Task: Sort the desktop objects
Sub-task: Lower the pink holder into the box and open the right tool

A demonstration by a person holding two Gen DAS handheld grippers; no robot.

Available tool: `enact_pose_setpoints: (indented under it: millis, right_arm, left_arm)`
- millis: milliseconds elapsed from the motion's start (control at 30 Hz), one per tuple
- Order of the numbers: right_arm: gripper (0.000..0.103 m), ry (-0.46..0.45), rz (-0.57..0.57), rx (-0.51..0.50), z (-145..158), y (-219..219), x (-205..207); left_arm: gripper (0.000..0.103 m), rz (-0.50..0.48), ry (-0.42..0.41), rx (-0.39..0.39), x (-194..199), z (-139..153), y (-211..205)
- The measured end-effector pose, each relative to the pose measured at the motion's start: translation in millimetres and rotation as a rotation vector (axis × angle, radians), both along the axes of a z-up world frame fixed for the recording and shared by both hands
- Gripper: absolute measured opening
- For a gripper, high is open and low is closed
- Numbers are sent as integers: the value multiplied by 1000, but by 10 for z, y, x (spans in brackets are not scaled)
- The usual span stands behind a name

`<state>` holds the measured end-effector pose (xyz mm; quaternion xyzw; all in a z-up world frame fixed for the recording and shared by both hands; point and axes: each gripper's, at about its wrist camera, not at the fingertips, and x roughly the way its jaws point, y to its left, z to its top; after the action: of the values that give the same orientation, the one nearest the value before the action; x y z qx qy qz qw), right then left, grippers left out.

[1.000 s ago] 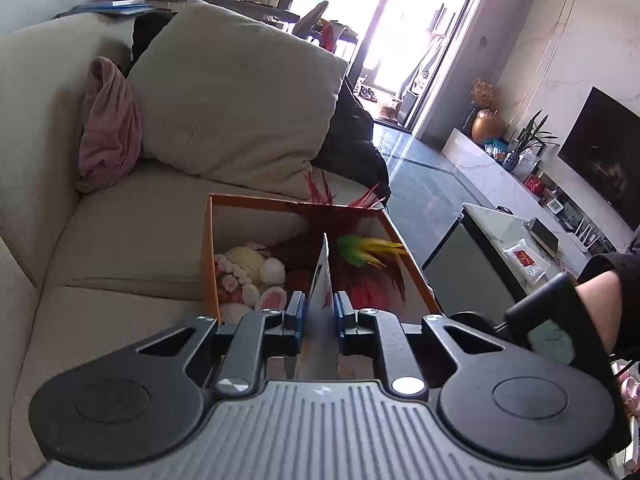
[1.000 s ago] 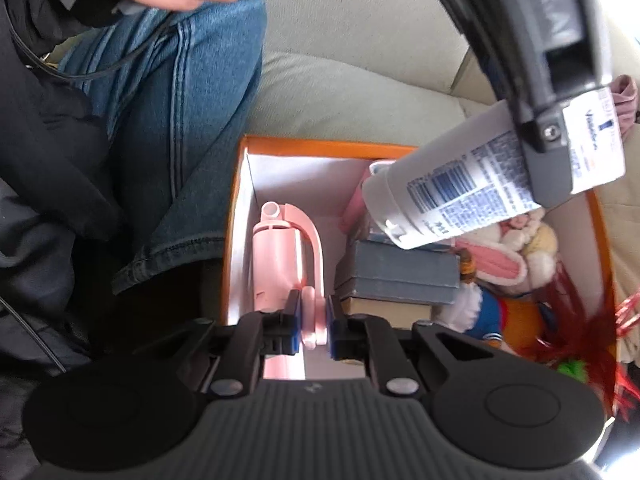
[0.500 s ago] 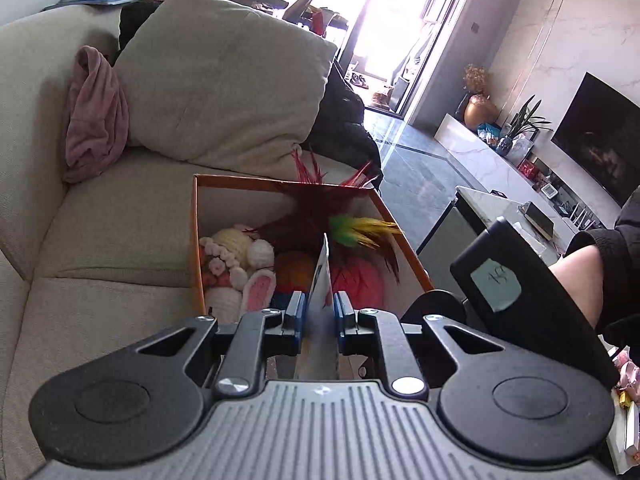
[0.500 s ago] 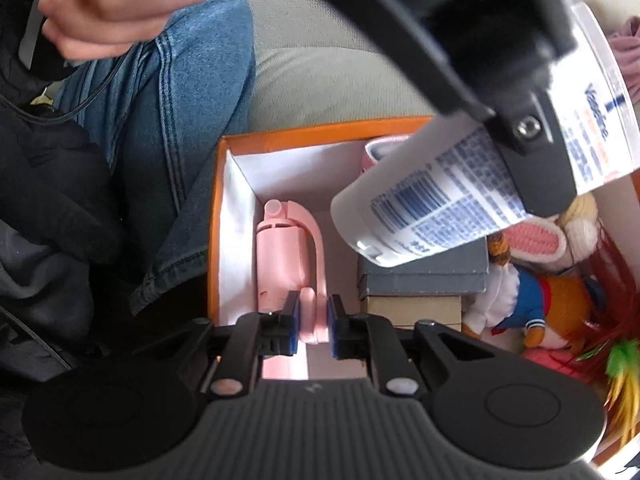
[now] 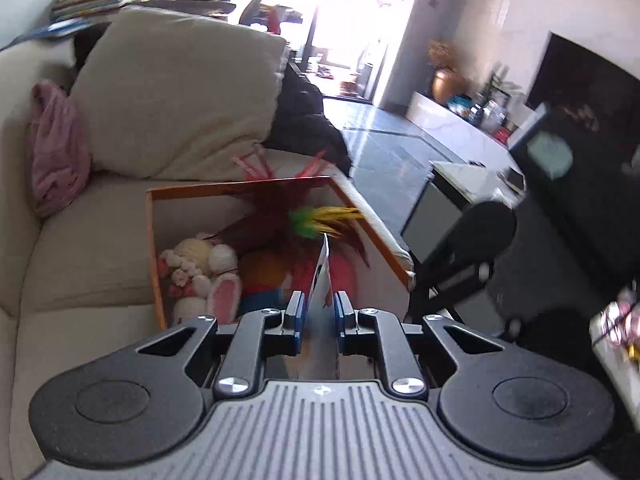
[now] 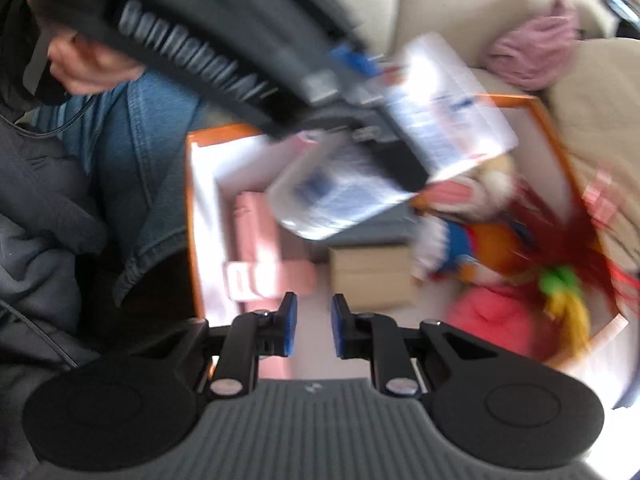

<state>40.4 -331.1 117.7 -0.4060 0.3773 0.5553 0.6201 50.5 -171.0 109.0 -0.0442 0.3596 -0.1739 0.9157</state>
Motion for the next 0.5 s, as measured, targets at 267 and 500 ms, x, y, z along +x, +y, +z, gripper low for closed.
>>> enact_pose_setpoints:
  millis: [267, 500]
  right_arm:
    - [22, -116, -36, -42, 291, -383, -19]
    - [31, -155, 75, -51, 300, -392, -204]
  left_arm:
    - [17, -245, 19, 76, -186, -147, -525]
    - [18, -340, 18, 221, -378, -301, -736]
